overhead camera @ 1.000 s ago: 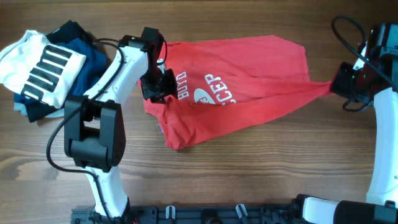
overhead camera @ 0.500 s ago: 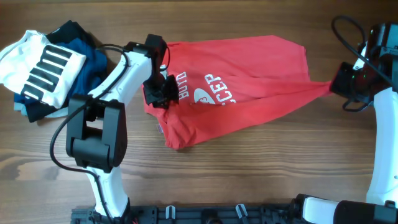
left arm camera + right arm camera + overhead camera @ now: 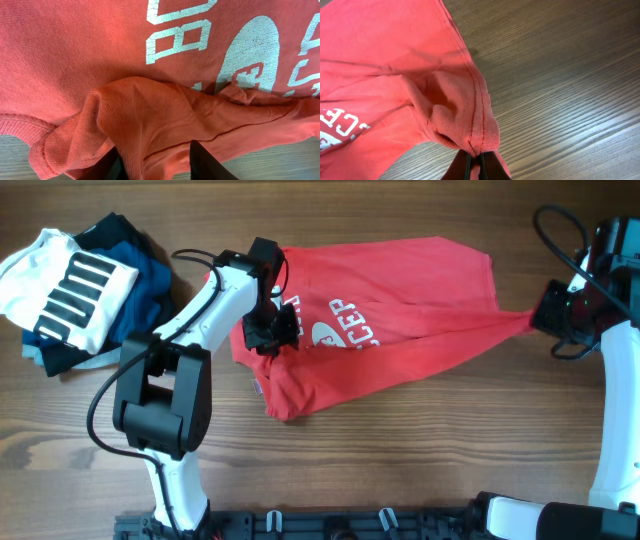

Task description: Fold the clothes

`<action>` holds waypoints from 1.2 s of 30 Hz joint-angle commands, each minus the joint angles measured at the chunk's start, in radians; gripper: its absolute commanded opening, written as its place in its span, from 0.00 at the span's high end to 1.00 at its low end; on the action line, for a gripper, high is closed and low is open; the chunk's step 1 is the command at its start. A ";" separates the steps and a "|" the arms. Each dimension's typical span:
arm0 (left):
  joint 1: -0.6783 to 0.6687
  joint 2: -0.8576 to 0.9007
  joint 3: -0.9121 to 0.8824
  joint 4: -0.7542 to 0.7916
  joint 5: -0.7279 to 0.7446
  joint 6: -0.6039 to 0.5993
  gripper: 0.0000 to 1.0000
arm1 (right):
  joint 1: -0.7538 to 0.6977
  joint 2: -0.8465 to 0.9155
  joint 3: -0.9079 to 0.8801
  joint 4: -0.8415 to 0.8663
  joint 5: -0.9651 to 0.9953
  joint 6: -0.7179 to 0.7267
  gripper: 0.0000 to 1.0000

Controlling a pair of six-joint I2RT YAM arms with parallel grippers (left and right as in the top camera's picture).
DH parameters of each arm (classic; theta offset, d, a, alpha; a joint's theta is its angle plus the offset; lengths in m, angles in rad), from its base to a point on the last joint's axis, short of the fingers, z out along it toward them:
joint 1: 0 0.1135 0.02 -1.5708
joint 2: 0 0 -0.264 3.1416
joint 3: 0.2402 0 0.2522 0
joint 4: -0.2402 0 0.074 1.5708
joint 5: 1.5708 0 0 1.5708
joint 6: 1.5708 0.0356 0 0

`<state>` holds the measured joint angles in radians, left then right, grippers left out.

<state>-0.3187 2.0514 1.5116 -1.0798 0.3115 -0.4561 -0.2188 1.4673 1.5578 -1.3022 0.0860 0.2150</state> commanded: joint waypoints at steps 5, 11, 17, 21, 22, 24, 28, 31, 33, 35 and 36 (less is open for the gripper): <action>0.000 0.007 -0.006 0.010 -0.071 -0.055 0.61 | -0.005 0.009 -0.009 -0.001 0.003 -0.010 0.96; 0.000 0.013 -0.006 0.013 -0.071 -0.054 0.60 | -0.005 0.009 -0.009 0.000 0.014 -0.010 0.96; 0.000 0.048 -0.006 0.015 -0.070 -0.054 0.64 | -0.005 0.009 -0.009 -0.001 0.021 -0.010 0.96; 0.000 0.064 -0.006 0.015 -0.058 -0.054 0.87 | -0.005 0.009 -0.009 -0.001 0.021 -0.010 0.96; 0.000 0.063 -0.006 0.015 -0.058 -0.053 0.93 | -0.005 0.009 -0.009 -0.001 0.021 -0.010 0.96; 0.001 0.055 -0.006 0.015 -0.058 -0.053 0.96 | -0.005 0.009 -0.009 -0.001 0.021 -0.010 0.96; 0.003 0.007 -0.006 0.014 -0.059 -0.046 0.96 | -0.005 0.009 -0.009 -0.001 0.021 -0.010 0.96; 0.003 -0.053 -0.006 0.015 -0.071 -0.045 0.96 | -0.005 0.009 -0.009 -0.001 0.022 -0.010 0.96; 0.003 -0.092 -0.006 0.018 -0.079 -0.023 0.96 | -0.005 0.009 -0.009 -0.001 0.025 -0.011 0.96; 0.004 -0.149 -0.006 0.018 -0.097 -0.008 0.96 | -0.005 0.009 -0.009 0.000 0.025 -0.013 0.96; 0.008 -0.188 -0.006 0.018 -0.100 0.008 0.96 | -0.005 0.009 -0.009 0.000 0.025 -0.013 0.96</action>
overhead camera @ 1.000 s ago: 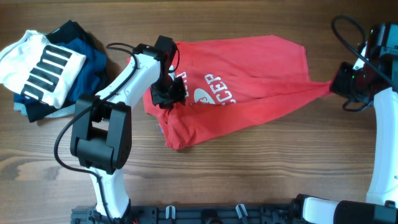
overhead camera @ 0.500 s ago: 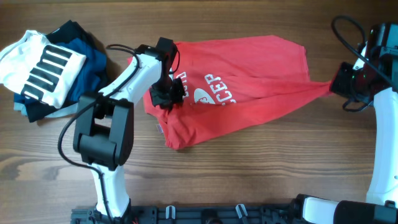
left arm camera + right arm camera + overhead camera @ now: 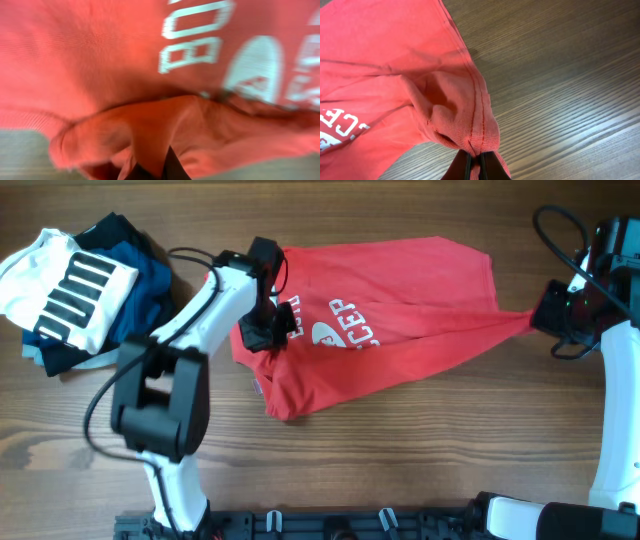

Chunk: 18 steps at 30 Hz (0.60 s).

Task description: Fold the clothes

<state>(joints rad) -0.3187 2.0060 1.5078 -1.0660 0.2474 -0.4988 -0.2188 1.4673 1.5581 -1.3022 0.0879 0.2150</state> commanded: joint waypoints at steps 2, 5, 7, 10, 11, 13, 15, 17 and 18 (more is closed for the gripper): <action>0.021 -0.209 -0.002 0.003 -0.037 0.050 0.96 | -0.005 0.009 -0.009 0.000 0.023 -0.013 0.96; 0.042 -0.306 -0.002 0.005 -0.036 0.083 0.96 | -0.005 0.009 -0.009 0.000 0.023 -0.013 0.96; 0.062 -0.386 -0.002 0.005 -0.037 0.112 0.96 | -0.005 0.009 -0.009 0.000 0.023 -0.013 0.96; 0.092 -0.499 -0.002 0.005 -0.036 0.151 0.96 | -0.005 0.009 -0.009 0.000 0.023 -0.013 0.96; 0.102 -0.537 -0.002 0.005 -0.038 0.156 0.96 | -0.005 0.009 -0.009 0.000 0.022 -0.013 0.96; 0.121 -0.601 0.000 0.005 -0.040 0.158 0.96 | -0.005 0.006 -0.008 0.000 0.022 -0.013 0.96; 0.146 -0.675 0.012 0.004 -0.040 0.181 0.96 | -0.005 -0.002 -0.008 -0.001 0.018 -0.013 0.96; 0.165 -0.725 0.027 0.004 -0.040 0.185 0.96 | -0.005 -0.016 -0.008 0.000 0.015 -0.013 0.96; 0.175 -0.753 0.037 0.004 -0.040 0.185 0.96 | -0.005 -0.027 -0.008 0.001 0.015 -0.013 0.96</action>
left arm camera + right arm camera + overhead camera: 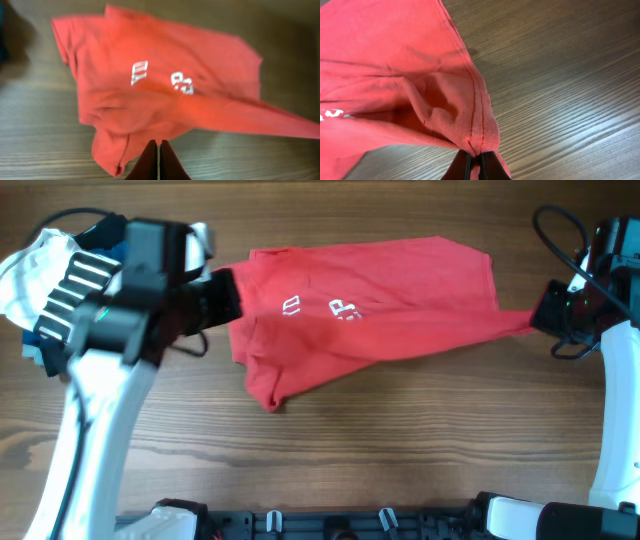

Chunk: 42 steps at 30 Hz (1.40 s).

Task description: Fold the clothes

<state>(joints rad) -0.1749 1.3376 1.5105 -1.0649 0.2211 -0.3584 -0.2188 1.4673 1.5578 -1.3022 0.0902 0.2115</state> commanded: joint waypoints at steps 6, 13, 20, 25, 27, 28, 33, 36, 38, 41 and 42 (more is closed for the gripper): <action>0.042 -0.132 0.041 -0.024 -0.013 0.043 0.96 | -0.005 -0.045 -0.008 0.004 0.013 -0.010 0.95; 0.042 -0.043 0.041 -0.066 -0.013 -0.003 0.96 | -0.005 -0.044 -0.008 0.005 0.013 -0.010 0.96; 0.042 0.057 0.041 -0.116 -0.013 -0.069 0.96 | -0.005 -0.044 -0.008 0.003 0.013 -0.010 0.96; 0.042 0.095 0.041 -0.134 -0.014 -0.069 0.96 | -0.005 -0.044 -0.008 0.003 0.013 -0.010 0.96; 0.042 0.099 0.041 -0.137 -0.014 -0.069 0.96 | -0.005 -0.044 -0.008 0.003 0.013 -0.010 0.95; 0.042 0.102 0.041 -0.137 -0.014 -0.069 0.96 | -0.005 -0.044 -0.008 0.003 0.013 -0.010 0.96; 0.042 0.103 0.041 -0.138 -0.013 -0.068 0.96 | -0.005 -0.044 -0.008 0.003 0.013 -0.009 0.96; 0.042 0.103 0.041 -0.138 -0.013 -0.064 0.96 | -0.005 -0.044 -0.008 0.003 0.013 -0.009 0.96; 0.042 0.103 0.041 -0.137 -0.013 -0.064 0.96 | -0.005 -0.044 -0.008 0.003 0.013 -0.009 0.96; 0.042 0.103 0.041 -0.138 -0.013 -0.064 0.96 | -0.005 -0.044 -0.008 0.003 0.013 -0.009 0.96; 0.042 0.103 0.041 -0.146 -0.013 -0.064 0.96 | -0.005 -0.044 -0.008 0.003 0.013 -0.009 0.96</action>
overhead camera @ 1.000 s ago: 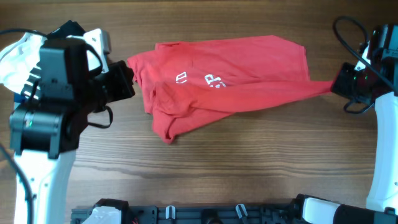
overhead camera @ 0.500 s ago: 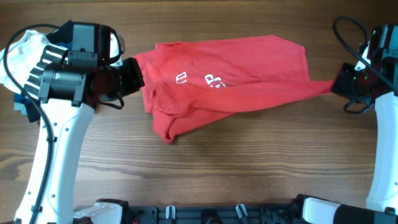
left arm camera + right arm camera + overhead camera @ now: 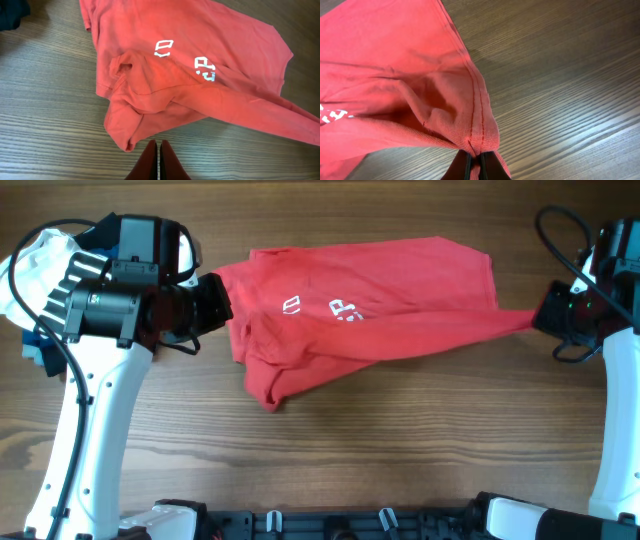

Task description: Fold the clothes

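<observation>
A red T-shirt [image 3: 370, 290] with white lettering lies spread across the table's far middle, its lower part folded up over the print. My right gripper [image 3: 541, 316] is shut on the shirt's right hem corner [image 3: 479, 135], stretching it to a point; in the right wrist view that gripper [image 3: 475, 153] pinches the seam. High over the shirt's left edge, my left gripper [image 3: 215, 302] is shut with nothing between its fingers. In the left wrist view, the left gripper [image 3: 158, 148] hangs beside the shirt's bunched lower left corner [image 3: 126, 142].
A pile of other clothes sits at the far left, a white garment [image 3: 32, 252] on top of dark blue ones [image 3: 36, 346], partly hidden by my left arm. The wooden table [image 3: 400, 450] shows bare wood in front of the shirt.
The left wrist camera sits a little closer to the shirt and the picture is steady. The shirt and the right gripper have not visibly moved.
My left gripper was open around a raised fold at the shirt's left side, then shut on it. Then it was high above the table, shut and holding nothing, with the shirt's lower part lying over the print. My right gripper held the hem corner throughout.
</observation>
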`<action>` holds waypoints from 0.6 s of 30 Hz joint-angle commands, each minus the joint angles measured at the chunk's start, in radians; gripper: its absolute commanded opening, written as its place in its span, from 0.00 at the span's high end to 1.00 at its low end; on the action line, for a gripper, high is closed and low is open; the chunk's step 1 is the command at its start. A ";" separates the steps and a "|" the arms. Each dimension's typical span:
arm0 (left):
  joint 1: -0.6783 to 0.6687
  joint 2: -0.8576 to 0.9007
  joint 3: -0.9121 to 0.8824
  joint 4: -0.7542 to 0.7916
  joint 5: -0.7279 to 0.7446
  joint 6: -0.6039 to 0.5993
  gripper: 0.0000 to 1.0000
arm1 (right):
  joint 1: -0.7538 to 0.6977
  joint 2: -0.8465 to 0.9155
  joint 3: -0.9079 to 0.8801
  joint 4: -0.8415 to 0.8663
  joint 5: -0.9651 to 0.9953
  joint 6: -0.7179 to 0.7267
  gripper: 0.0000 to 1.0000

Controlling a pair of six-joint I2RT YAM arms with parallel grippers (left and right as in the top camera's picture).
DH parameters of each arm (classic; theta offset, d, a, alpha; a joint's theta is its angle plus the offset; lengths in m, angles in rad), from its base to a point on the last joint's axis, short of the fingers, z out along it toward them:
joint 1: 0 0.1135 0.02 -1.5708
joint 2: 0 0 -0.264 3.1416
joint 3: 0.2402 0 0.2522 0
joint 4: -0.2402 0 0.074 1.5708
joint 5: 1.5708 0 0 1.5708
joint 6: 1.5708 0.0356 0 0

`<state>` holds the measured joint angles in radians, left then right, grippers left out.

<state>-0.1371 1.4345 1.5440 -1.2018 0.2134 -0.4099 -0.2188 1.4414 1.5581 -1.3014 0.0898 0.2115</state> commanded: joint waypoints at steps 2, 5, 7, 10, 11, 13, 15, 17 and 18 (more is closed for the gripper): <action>0.005 0.006 0.007 -0.014 -0.006 -0.013 0.94 | -0.005 -0.018 -0.008 0.002 0.014 -0.009 0.96; 0.005 0.006 0.007 -0.018 -0.006 -0.013 0.90 | -0.005 -0.018 -0.008 0.002 0.014 -0.009 0.96; 0.005 0.006 0.007 -0.018 -0.006 -0.013 0.90 | -0.005 -0.018 -0.008 0.000 0.014 -0.009 0.96; 0.005 0.006 0.007 -0.019 -0.006 -0.013 0.86 | -0.005 -0.018 -0.008 0.000 0.014 -0.009 0.96; 0.005 0.006 0.007 -0.019 -0.006 -0.013 0.85 | -0.005 -0.018 -0.008 -0.001 0.014 -0.009 0.96; 0.004 0.006 0.006 -0.021 -0.006 -0.013 0.85 | -0.005 -0.019 -0.008 -0.002 0.014 -0.009 0.96; 0.004 0.007 0.002 -0.018 -0.006 -0.013 0.90 | -0.005 -0.018 -0.008 -0.002 0.014 -0.009 0.96; 0.003 0.008 -0.010 -0.010 -0.015 -0.013 0.96 | -0.005 -0.018 -0.008 -0.003 0.014 -0.009 0.96; 0.003 0.012 -0.021 -0.001 -0.029 -0.013 0.96 | -0.005 -0.018 -0.008 -0.004 0.014 -0.008 0.96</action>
<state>-0.1371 1.4345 1.5436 -1.2190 0.2131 -0.4236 -0.2188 1.4414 1.5578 -1.3022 0.0902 0.2115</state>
